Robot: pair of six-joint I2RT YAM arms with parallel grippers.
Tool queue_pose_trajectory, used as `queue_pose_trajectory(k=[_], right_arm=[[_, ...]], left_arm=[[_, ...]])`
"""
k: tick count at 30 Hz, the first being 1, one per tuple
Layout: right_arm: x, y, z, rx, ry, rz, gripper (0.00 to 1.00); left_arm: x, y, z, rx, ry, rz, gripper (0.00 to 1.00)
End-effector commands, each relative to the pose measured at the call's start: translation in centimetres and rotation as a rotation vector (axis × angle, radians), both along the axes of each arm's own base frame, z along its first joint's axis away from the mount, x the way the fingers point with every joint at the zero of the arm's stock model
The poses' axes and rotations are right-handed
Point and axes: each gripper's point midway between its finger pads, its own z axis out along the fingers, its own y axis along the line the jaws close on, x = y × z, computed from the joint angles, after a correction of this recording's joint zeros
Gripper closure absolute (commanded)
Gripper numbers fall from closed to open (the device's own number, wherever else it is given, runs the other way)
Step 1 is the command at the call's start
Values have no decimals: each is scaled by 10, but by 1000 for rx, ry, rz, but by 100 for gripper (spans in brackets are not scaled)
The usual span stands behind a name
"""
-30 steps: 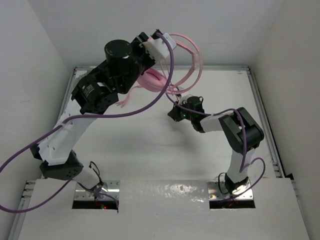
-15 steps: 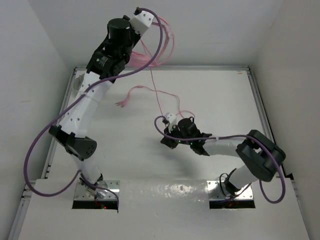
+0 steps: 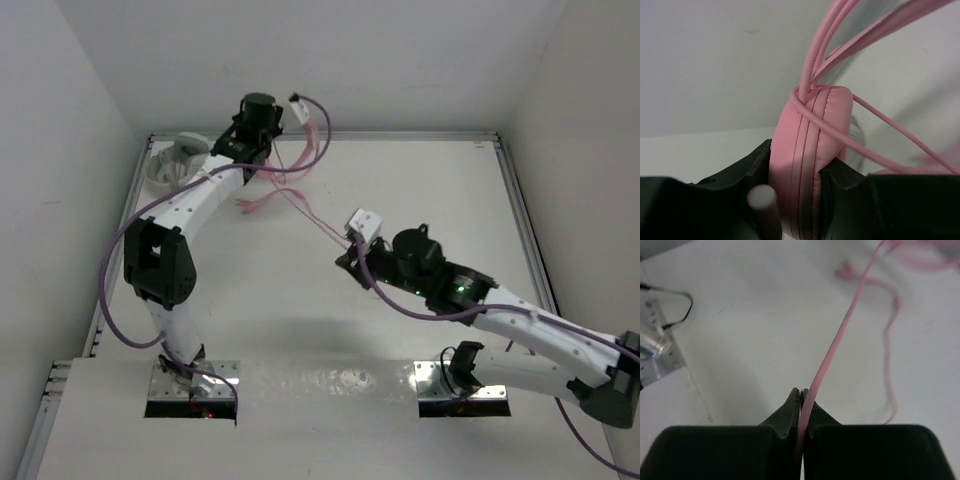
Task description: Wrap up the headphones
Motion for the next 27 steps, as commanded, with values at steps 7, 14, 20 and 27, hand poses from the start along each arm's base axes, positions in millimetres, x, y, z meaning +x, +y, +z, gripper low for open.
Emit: queue_pose_trajectory(k=[7,14,20,27], right_arm=[[73,-88,193,-139,-678,-427,100],[161,-168,232,-181,-667,-716,100],[195,-172,250,-80,-632,-711,100],[226,-161,260,-34,-608,-665,100]], left_arm=[[-112,-105,-3,97,1,-523,100],[-200,-136,-33,34,149,-762,100],[-245,-145,-49,108,156,-882,100],[-266,-153,-56,123,175,-963,100]])
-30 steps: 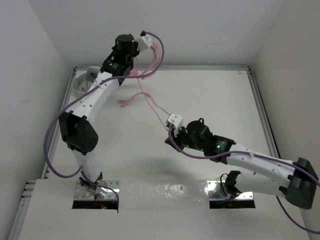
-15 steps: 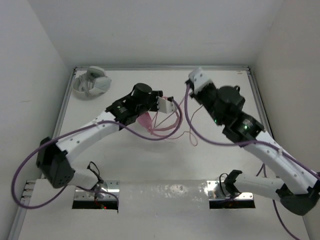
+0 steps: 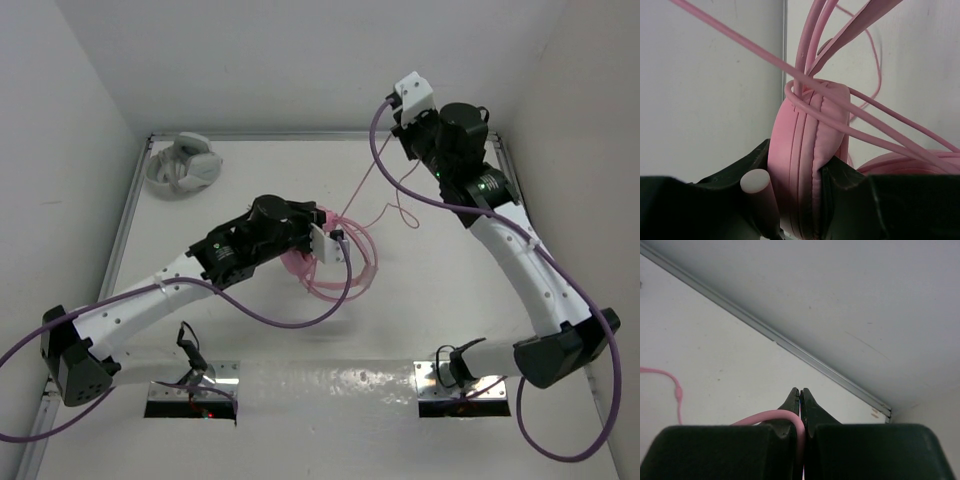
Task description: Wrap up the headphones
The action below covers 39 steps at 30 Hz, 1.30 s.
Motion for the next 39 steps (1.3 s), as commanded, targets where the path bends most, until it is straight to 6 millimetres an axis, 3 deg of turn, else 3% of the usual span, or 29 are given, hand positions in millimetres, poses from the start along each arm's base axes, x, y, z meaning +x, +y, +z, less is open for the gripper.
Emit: queue_pose_trajectory(k=[1,5,7,9,11,14,16,17,19,20,22,23,24,25,30,36,39], right_arm=[[9,-12,79,145,-200,-25,100],[22,-9,58,137,-153,-27,100],[29,-15,37,152,-116,-47,100],[39,-23,14,179,-66,-52,100],[50,-15,-17,216,20,0,100],[47,22,-55,248,152,183,100],[42,50,-86,312,266,306,93],[31,72,-99,393,348,400,91],[26,88,-120,443,362,436,89],[22,99,-130,467,378,438,89],[18,113,-151,489,366,447,88],[13,127,-157,516,384,454,88],[13,136,-172,533,393,461,88],[8,150,-179,578,423,462,89],[15,180,-231,721,494,440,91],[26,189,-270,821,563,360,91],[16,192,-281,843,578,358,91]], left_arm=[[-17,4,-10,60,32,-69,100],[-17,-2,16,-17,16,-60,100],[-17,-2,36,-69,2,-48,100],[-30,-6,54,-123,-1,-113,100],[-42,-8,84,-218,-9,-150,100],[-51,-15,135,-387,30,-162,100],[-45,-15,159,-472,23,-117,100],[-41,-12,182,-544,-5,-86,100],[-37,-7,208,-616,-37,-52,100],[-34,1,231,-660,-75,-16,100],[-24,4,246,-690,-103,32,100],[-22,12,263,-724,-132,66,100],[-17,11,266,-727,-138,83,100],[-15,18,281,-757,-168,109,100],[-1,27,307,-768,-245,190,100],[8,43,327,-771,-306,283,100],[15,47,327,-773,-301,330,100]])
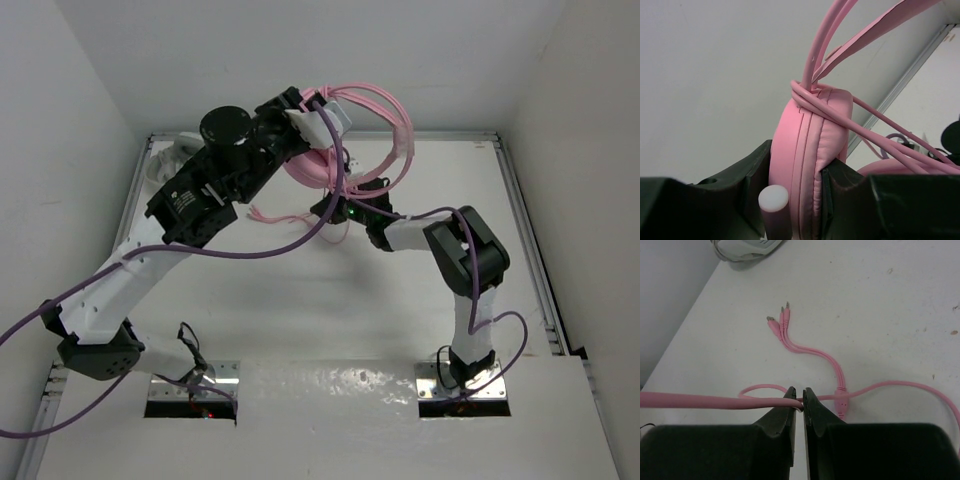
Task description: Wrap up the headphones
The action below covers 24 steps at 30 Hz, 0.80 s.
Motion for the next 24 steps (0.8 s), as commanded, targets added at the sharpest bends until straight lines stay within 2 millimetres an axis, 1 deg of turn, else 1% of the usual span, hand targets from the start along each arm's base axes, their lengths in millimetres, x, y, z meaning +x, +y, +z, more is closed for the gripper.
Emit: queue_pose_trajectory(k=[1,2,4,5,6,9,11,13,14,16,17,19,21,22,23,24], right_arm=[[-2,9,23,107,-55,-27,91],[-8,7,19,108,-53,-29,91],[-11,3,23,129,-68,-65,91],[-16,-3,15,130,-55,-85,91],[-14,-4,25,164,-90,-100,92],[-17,-9,26,167,-107,-120,92],[-20,-10,27,133,-140,-104,82],[-21,-12,24,88,-168,-90,76],[-22,-13,26,74,-178,-84,66],[-20,-14,30,62,-202,-84,58],[-17,-14,38,68,-221,-99,52],[-11,-15,45,64,-247,-115,43],[-1,-18,57,60,-288,-149,37],[2,-18,62,58,-306,-156,35],[6,-18,65,51,-317,-166,32],[10,-17,65,43,-325,-168,31]], left_arm=[[-12,34,73,-195,-141,77,100],[-9,33,71,-193,-139,81,100],[-8,34,74,-203,-141,90,100],[-6,32,73,-201,-138,90,100],[-5,31,72,-202,-134,89,100],[-3,29,71,-206,-125,89,100],[-1,29,73,-210,-126,93,100],[-1,27,73,-206,-129,86,100],[-1,26,73,-203,-129,83,100],[-1,26,72,-199,-123,80,100],[-1,25,70,-194,-116,78,100],[-2,24,67,-189,-107,70,100],[-3,24,67,-193,-102,67,100],[-2,24,67,-192,-102,69,100],[-3,24,66,-188,-100,68,100],[-3,24,66,-188,-101,65,100]])
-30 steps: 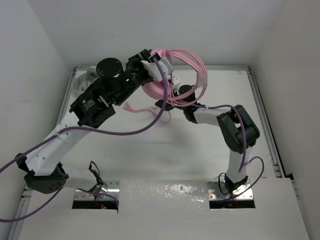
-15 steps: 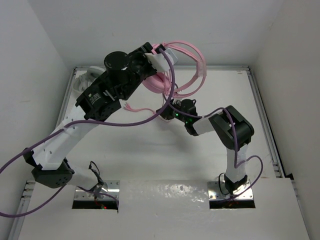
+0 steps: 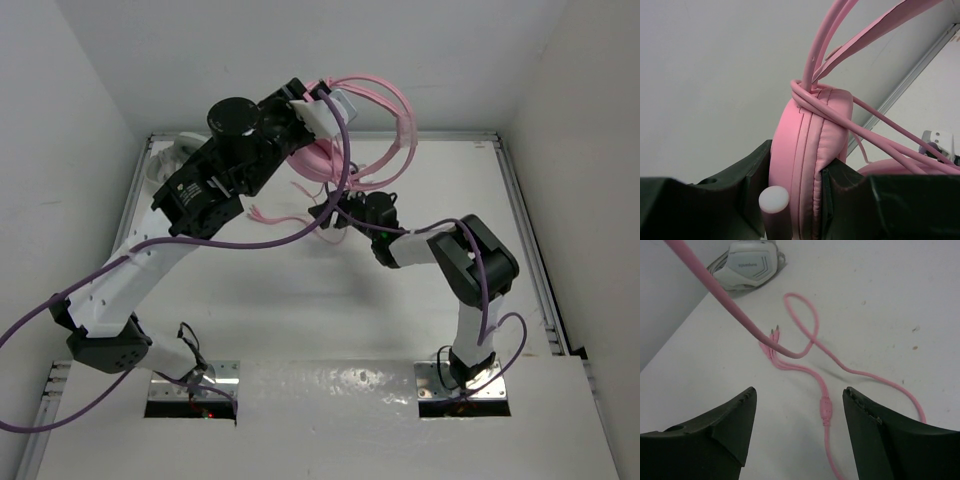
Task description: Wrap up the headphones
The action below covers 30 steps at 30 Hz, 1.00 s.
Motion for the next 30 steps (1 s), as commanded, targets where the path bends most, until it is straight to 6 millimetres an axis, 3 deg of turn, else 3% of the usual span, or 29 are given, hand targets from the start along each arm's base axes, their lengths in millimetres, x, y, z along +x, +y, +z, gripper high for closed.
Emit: queue_pose_trajectory(k=[1,5,7,14,15,18,19,20,22,24,25,27,29,30], right_arm=[[29,7,60,27,-169,-37,30],[37,27,67,55,-169,19,31],[46,26,68,71,-172,-23,31],[75,3,66,6,-177,-214,36],[77,2,64,-3,-176,-221,56],[71,6,60,-14,-176,-180,89],[67,7,56,-10,-163,-163,92],[59,6,43,-20,-132,-147,92],[37,16,36,-3,-110,-71,94],[5,24,20,-12,-89,-13,99],[-7,27,18,-19,-96,13,100],[-49,34,20,-33,-133,86,100],[-80,24,29,-61,-201,99,100],[-99,29,31,-67,-218,130,100]], left_arm=[[-18,23,61,-168,-122,1,100],[-18,23,61,-171,-120,4,100],[-18,23,60,-170,-116,2,100],[-19,24,60,-171,-115,1,100],[-19,24,60,-175,-115,1,100],[-18,26,66,-191,-131,16,100],[-15,29,67,-196,-136,41,100],[-14,33,73,-210,-150,60,100],[-3,36,75,-204,-154,122,100],[3,45,83,-221,-148,163,100],[19,46,76,-208,-130,197,100],[29,51,71,-209,-111,222,100],[46,52,53,-161,-85,258,100],[52,54,48,-143,-80,274,100]])
